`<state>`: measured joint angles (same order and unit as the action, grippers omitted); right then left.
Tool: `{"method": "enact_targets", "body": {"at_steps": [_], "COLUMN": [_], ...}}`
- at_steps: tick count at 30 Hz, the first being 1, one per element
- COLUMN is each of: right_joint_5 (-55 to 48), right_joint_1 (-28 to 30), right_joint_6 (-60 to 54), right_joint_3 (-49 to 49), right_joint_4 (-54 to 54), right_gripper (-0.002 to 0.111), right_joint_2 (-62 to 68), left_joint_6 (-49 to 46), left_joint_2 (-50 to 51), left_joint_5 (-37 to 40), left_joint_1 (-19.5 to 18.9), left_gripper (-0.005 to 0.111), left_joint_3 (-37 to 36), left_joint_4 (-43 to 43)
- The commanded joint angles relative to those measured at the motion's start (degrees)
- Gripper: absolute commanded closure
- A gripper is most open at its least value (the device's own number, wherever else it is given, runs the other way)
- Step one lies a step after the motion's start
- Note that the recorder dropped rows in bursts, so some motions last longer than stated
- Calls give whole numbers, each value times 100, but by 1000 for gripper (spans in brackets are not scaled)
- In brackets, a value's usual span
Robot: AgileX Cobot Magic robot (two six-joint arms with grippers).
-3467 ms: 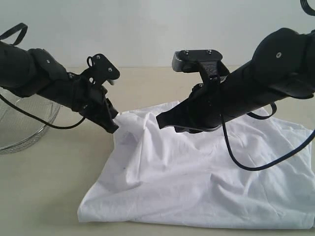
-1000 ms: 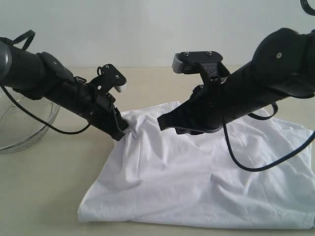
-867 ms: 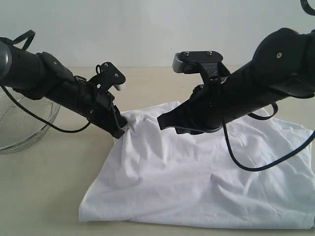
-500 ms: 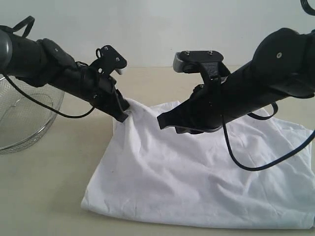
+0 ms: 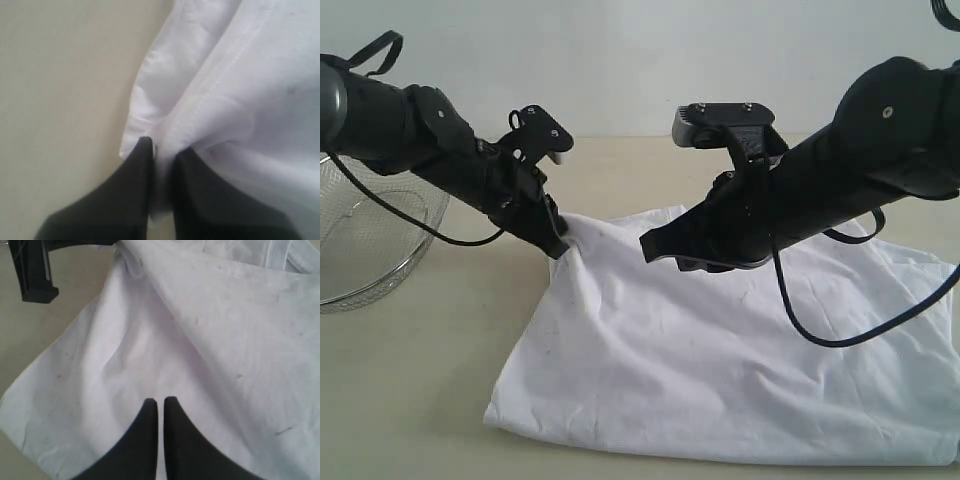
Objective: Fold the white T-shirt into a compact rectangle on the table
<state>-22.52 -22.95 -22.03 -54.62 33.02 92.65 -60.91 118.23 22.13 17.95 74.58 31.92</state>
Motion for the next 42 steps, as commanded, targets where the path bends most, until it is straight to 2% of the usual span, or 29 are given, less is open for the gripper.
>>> {"method": "enact_targets", "body": {"at_steps": [1,2,4,6,7,9,11,13,14,20,22,26,27,30,31,32,34,35,42], "right_joint_5": [38,55,68,82,82,82,77,22,-9,-513,-673,-1434,-1557,-1461,-1347,-1088,-888,-911,-859], "right_joint_1": [16,16,16,16,16,16,98,275,370,1148,1434,1608,1608,1608,1608,1608,1608,1608,1608], "right_joint_6": [-40,-37,-15,-2,-2,-2,45,96,96,112,73,144,255,385,395,395,395,383,-235], "right_joint_3": [33,33,33,33,33,33,33,33,33,33,33,33,69,527,748,993,1200,1200,1200], "right_joint_4": [-25,-25,-25,-25,-25,-25,-39,-39,-39,-39,-68,-324,-396,-454,-454,-454,-345,-332,336], "right_gripper": [108,108,108,108,108,108,108,108,108,108,108,108,108,108,108,108,108,108,108], "right_joint_2": [-72,-72,-72,-72,-72,-72,-72,-72,-72,-233,-575,-995,-995,-995,-995,-995,-995,-995,-995], "left_joint_6": [148,187,358,647,738,893,891,891,879,1155,1490,1424,1400,1381,1327,1079,1358,1385,1401], "left_joint_2": [17,17,17,17,6,-34,-128,-258,-349,-1005,-1366,-1833,-1947,-2158,-2188,-2245,-2269,-2269,-2244], "left_joint_5": [70,60,9,32,57,295,544,768,807,1137,1474,2854,3190,3425,3390,2985,1637,1354,975], "left_joint_1": [-28,-28,-28,-39,-39,-39,-39,-39,-39,-75,-85,-73,-63,-63,-63,-63,-77,-77,-77], "left_gripper": [62,48,28,24,27,43,68,98,101,102,102,102,102,102,102,102,102,102,102], "left_joint_3": [46,46,46,46,46,46,46,46,46,46,46,-86,-281,-1148,-1398,-1667,-1800,-1786,-1603], "left_joint_4": [-51,-51,-51,-166,-312,-567,-759,-759,-774,-732,-703,23,13,-3,-19,-95,-307,-307,-281]}}
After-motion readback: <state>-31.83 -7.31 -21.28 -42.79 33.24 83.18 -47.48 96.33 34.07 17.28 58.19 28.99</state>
